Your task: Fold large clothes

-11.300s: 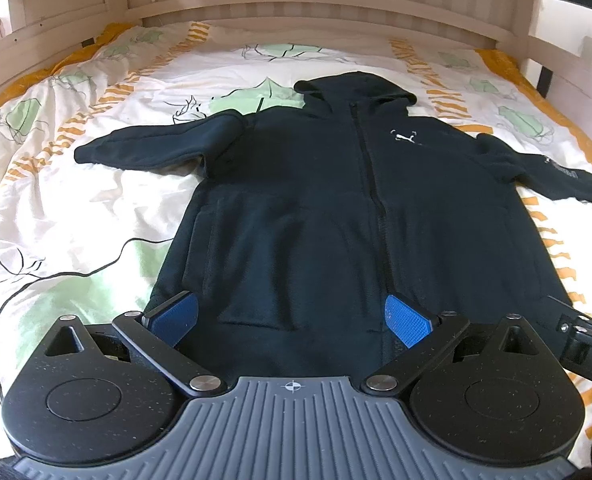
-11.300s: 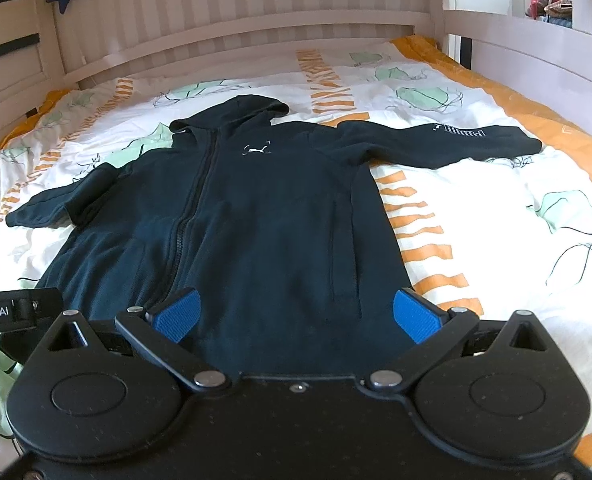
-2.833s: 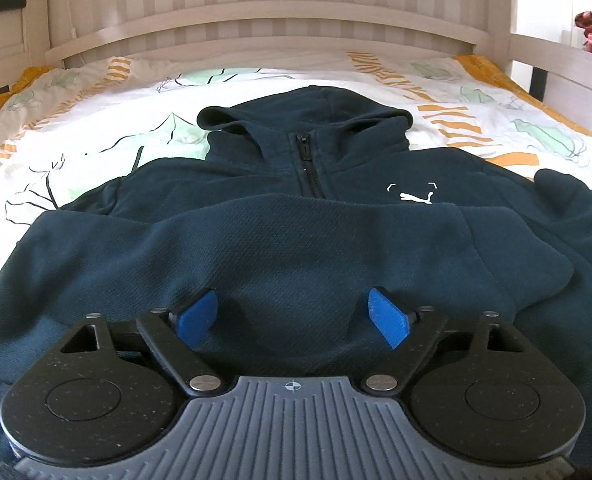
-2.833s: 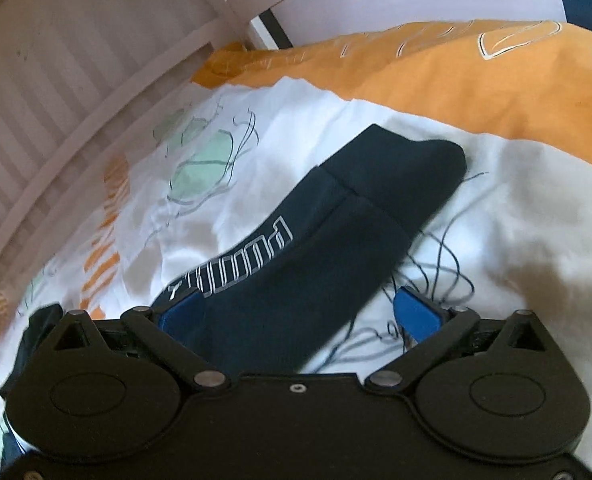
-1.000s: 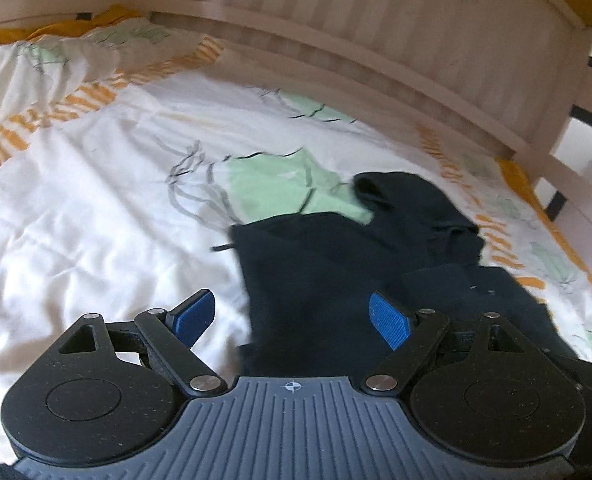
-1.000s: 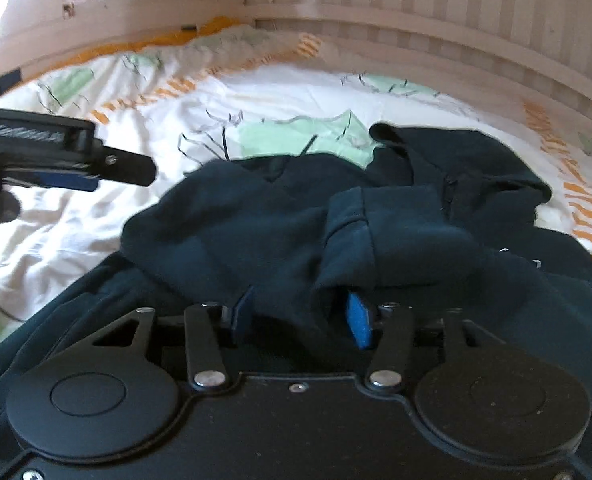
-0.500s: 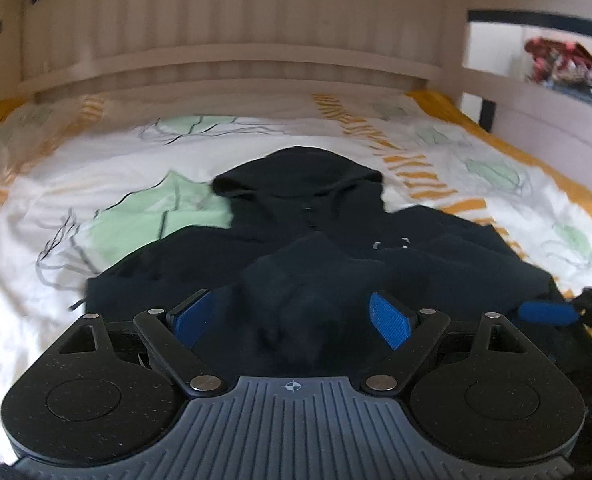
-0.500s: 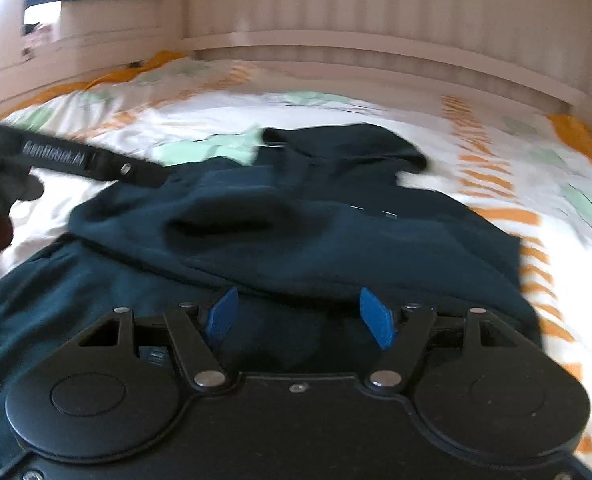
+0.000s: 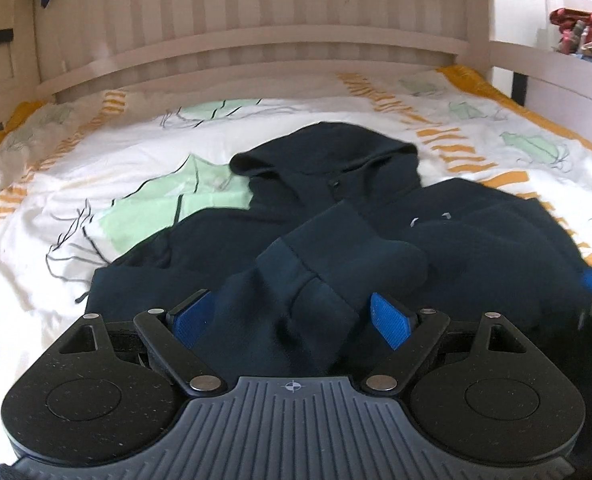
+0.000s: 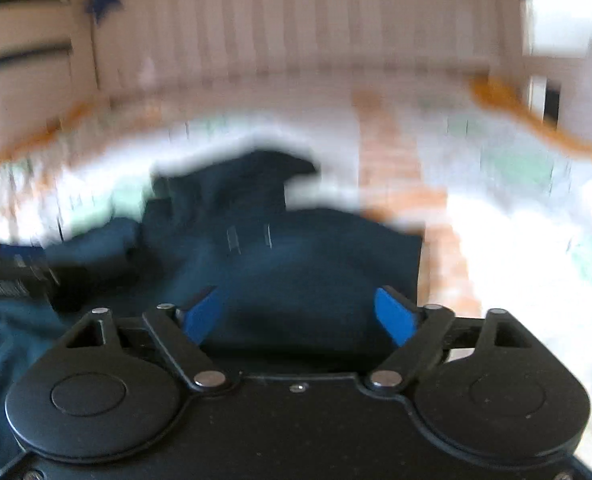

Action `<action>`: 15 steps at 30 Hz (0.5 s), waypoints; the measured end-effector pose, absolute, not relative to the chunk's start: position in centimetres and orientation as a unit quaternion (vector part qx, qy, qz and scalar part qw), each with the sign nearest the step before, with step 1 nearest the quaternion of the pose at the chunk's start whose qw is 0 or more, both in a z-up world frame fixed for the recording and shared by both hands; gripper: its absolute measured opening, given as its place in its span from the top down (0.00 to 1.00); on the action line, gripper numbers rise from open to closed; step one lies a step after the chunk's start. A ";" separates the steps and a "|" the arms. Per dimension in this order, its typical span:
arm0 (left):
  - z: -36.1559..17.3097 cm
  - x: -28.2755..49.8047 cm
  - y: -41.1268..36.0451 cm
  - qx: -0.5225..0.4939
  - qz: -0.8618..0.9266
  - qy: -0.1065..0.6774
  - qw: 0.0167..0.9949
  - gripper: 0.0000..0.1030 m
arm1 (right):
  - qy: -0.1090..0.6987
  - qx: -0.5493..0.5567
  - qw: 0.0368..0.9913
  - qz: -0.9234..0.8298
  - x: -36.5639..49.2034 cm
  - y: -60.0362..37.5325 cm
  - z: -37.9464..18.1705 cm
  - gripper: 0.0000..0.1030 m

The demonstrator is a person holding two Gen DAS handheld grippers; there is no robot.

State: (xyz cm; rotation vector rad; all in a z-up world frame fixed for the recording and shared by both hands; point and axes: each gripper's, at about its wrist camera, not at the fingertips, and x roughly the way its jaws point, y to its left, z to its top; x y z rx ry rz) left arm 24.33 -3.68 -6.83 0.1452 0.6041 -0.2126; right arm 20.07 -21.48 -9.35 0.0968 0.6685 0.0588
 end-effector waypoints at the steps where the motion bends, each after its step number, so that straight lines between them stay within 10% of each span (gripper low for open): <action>1: -6.9 24.3 -3.5 0.074 -0.103 0.297 0.946 0.18 | 0.348 0.048 0.935 0.044 20.3 -21.4 -10.3 0.16; 15: -6.7 24.6 1.2 0.020 -0.040 0.307 0.951 0.18 | 0.334 0.030 0.941 0.053 19.7 -20.9 -10.6 0.14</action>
